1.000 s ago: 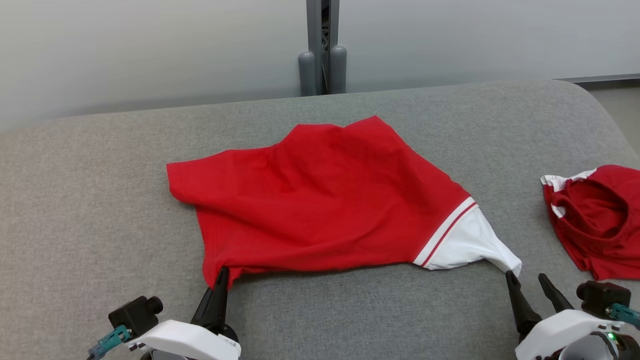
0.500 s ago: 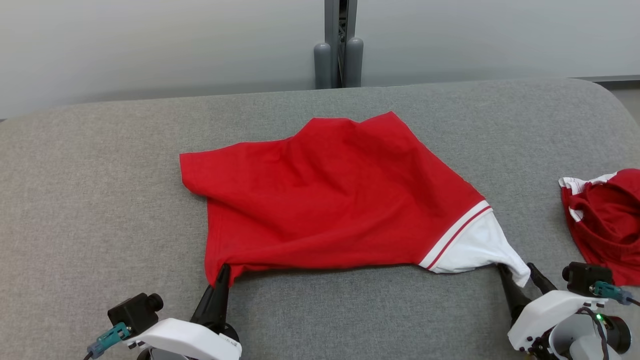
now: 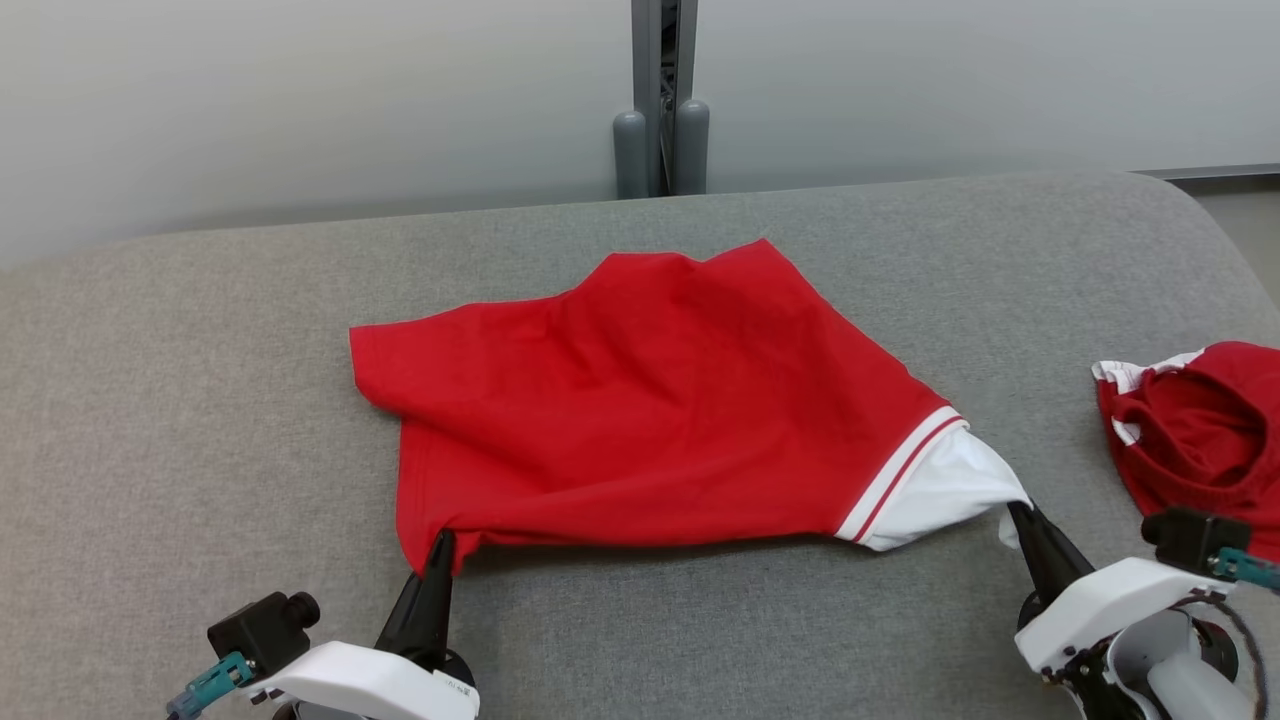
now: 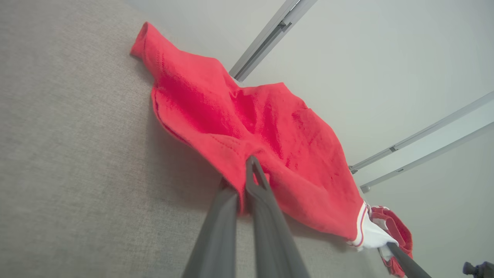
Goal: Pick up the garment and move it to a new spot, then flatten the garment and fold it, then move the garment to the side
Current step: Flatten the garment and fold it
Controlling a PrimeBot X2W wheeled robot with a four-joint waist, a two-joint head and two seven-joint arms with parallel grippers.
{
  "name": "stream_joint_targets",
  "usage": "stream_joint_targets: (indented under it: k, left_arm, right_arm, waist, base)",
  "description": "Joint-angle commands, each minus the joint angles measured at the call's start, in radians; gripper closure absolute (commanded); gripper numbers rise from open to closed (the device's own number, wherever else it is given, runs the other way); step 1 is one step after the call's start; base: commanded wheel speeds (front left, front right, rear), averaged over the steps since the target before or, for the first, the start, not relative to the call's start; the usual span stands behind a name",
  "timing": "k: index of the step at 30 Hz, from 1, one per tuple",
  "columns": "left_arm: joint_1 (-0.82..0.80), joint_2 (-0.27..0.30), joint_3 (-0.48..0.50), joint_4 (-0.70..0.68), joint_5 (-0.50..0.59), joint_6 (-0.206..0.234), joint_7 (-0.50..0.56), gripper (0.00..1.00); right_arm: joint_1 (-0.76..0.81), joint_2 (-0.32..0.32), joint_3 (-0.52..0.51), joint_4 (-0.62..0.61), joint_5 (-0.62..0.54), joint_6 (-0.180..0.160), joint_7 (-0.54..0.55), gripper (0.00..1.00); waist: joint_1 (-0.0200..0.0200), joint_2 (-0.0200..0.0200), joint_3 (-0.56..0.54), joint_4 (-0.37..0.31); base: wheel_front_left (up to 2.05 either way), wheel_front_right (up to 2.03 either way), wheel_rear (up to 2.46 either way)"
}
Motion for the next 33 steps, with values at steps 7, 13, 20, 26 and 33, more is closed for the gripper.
stream_joint_targets:
  k: [7,13,20,26,33]
  left_arm:
    - [-0.018,-0.004,0.035,-0.057,-0.055,-0.025,0.011,1.0]
    - [-0.079,0.022,0.077,-0.158,-0.113,-0.025,0.069,1.0]
    - [-0.202,0.1,0.117,-0.281,-0.154,0.02,0.202,1.0]
    - [-0.371,0.165,0.133,-0.282,-0.169,0.076,0.332,1.0]
    - [-0.72,0.196,0.105,-0.067,-0.133,0.143,0.481,1.0]
  right_arm:
    - [0.018,-0.045,-0.009,-0.187,0.228,0.0,0.029,1.0]
    - [-0.014,-0.096,-0.027,-0.344,0.323,0.0,0.06,1.0]
    - [-0.11,-0.129,-0.086,-0.442,0.336,0.0,0.116,1.0]
    - [-0.258,-0.116,-0.129,-0.416,0.258,0.0,0.196,1.0]
    - [-0.602,-0.01,-0.183,-0.185,0.099,0.0,0.281,1.0]
  waist:
    - [0.0,0.0,-0.033,-0.022]
    - [0.0,0.0,-0.062,-0.032]
    - [0.0,0.0,-0.087,-0.037]
    - [0.0,0.0,-0.081,-0.037]
    - [0.0,0.0,0.012,-0.046]
  base:
    - [0.0,0.0,0.0]
    - [0.0,0.0,0.0]
    - [0.0,0.0,0.0]
    - [0.0,0.0,0.0]
    - [0.0,0.0,0.0]
